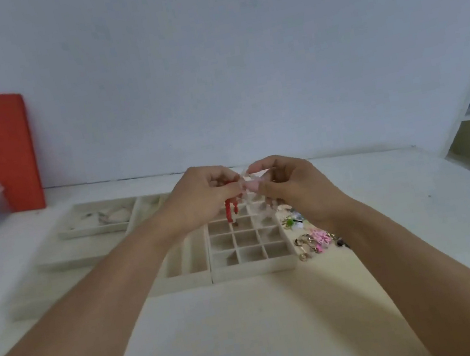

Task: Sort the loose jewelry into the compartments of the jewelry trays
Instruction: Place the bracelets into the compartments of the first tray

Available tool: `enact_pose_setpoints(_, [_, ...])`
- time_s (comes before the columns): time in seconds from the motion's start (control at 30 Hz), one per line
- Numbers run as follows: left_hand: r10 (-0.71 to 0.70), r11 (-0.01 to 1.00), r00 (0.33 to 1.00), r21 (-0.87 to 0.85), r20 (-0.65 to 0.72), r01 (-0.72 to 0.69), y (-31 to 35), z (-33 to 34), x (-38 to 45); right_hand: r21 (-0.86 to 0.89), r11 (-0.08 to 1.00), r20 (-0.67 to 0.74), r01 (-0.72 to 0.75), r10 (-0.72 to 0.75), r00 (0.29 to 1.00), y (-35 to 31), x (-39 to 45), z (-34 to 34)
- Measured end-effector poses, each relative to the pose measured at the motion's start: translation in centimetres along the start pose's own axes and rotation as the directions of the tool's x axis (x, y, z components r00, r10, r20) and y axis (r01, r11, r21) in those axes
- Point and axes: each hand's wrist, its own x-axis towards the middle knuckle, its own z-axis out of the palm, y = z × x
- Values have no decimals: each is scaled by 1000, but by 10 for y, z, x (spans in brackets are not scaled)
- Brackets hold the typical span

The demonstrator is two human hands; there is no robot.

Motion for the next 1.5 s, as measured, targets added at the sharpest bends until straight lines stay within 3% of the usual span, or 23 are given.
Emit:
enact_pose_setpoints(0.13, [18, 1000, 991, 27, -133, -15, -16, -59, -17, -12, 988, 168, -151, 151, 974, -9, 23, 58])
enact_pose_setpoints(0.37, [-36, 994, 938, 84, -344, 69, -56, -141, -39, 109, 977, 161, -182, 163, 973, -21, 64, 149])
enact_pose_setpoints(0.53, [-133, 957, 897, 181, -422, 227, -92, -180, -47, 21, 990, 135, -140, 136, 981, -21, 91, 197])
enact_pose_setpoints(0.9, [-245, 872, 888, 313, -389, 377, -107, -213, -53, -358, 929, 196, -95, 174, 965, -10, 117, 251])
enact_pose_setpoints(1.1, [-299, 863, 913, 331, -276, 382, -102, -211, -52, -444, 896, 158, -31, 112, 981, -17, 116, 237])
enact_pose_setpoints(1.3, [-306, 915, 939, 224, -156, 335, -102, -211, -51, -565, 825, 150, 7, 94, 984, -18, 115, 236])
enact_pose_setpoints(1.5, [-351, 809, 909, 418, -222, 414, -116, -213, -51, -583, 813, 174, 13, 109, 979, -14, 114, 239])
